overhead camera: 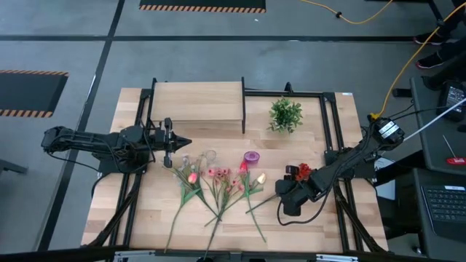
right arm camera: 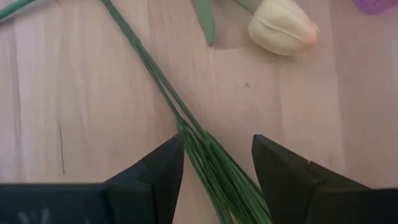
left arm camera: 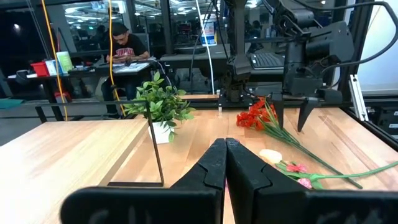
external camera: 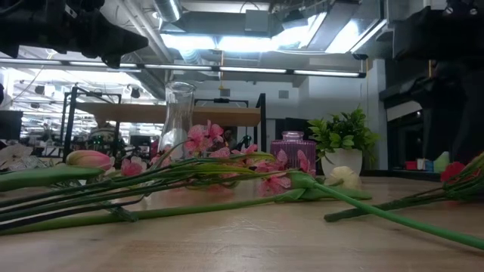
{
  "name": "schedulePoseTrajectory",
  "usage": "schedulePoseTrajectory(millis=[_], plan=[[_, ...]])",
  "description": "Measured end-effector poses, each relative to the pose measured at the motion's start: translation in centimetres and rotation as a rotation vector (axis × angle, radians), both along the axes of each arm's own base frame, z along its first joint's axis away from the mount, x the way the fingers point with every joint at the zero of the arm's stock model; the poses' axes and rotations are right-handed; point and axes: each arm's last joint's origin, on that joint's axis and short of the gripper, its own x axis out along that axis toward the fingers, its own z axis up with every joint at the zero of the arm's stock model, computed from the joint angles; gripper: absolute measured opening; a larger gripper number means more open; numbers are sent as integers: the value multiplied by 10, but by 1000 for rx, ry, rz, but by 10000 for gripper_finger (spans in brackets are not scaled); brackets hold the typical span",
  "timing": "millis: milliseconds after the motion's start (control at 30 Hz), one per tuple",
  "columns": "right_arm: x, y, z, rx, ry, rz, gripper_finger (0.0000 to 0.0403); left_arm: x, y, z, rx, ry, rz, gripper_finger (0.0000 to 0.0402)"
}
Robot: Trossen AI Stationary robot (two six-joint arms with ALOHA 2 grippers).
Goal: Pick and place flowers into a vace then onto a shelf
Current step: Put the red flowers into the transparent vase
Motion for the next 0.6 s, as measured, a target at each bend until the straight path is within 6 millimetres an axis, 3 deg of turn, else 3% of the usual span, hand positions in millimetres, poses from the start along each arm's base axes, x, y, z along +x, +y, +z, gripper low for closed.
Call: schedulePoseTrajectory(millis=[300, 600], plan=[[1, 1, -2, 1, -2, 0, 190, 0, 0, 0, 0, 0, 0, 4], [4, 4, -20, -21, 73, 7, 190, 0, 0, 0, 0, 0, 0, 4]])
